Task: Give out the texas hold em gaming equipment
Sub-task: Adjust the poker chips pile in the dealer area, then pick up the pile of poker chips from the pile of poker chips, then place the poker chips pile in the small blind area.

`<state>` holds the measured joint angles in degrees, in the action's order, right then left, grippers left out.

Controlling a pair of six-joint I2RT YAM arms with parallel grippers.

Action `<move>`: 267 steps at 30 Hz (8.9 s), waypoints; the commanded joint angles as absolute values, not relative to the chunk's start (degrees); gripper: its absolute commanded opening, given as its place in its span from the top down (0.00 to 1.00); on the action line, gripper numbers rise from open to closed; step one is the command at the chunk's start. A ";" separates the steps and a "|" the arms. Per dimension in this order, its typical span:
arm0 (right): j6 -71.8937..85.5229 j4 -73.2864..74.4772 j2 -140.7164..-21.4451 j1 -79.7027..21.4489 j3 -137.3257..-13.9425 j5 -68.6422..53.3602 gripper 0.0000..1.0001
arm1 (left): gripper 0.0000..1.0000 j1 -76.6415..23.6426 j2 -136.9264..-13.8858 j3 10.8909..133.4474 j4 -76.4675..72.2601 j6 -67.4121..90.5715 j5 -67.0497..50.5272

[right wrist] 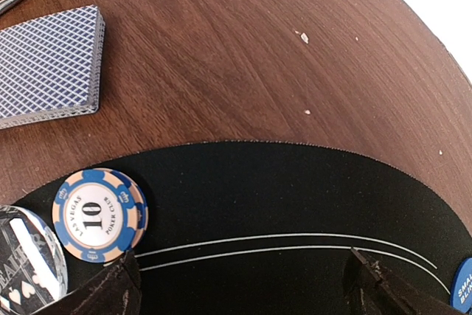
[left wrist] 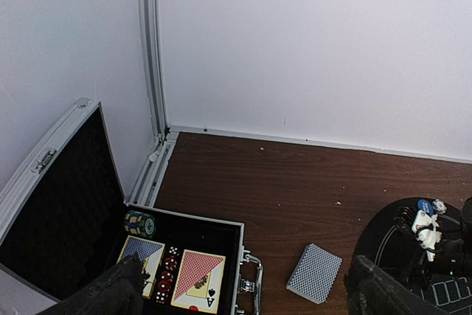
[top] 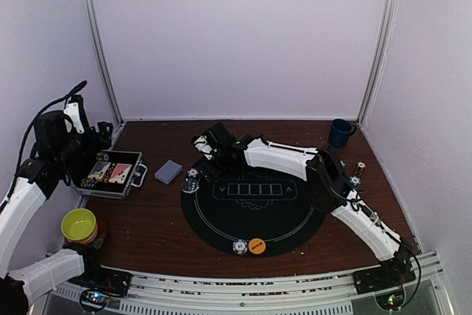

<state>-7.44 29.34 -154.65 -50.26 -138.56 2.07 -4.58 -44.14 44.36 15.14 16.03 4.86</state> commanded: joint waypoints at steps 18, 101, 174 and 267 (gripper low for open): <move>-10.04 34.62 -142.69 -50.84 -132.08 2.87 0.00 | 0.02 -4.07 -43.68 44.96 13.71 16.18 4.30; -12.46 34.20 -81.87 0.09 -56.27 -10.91 0.10 | 0.02 -4.09 -42.76 44.87 13.45 16.12 2.99; -13.10 30.75 -81.67 -5.41 -53.92 -4.61 0.67 | 0.02 -4.09 -42.36 44.82 13.45 15.94 3.86; -18.94 41.17 -144.14 -25.85 -124.19 -2.29 0.62 | 0.02 -4.03 -42.31 44.82 13.53 15.65 4.57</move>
<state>-19.62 41.56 -143.94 -25.65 -125.32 -4.62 -4.54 -42.74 44.36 15.11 16.01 4.16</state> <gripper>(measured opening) 0.404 0.979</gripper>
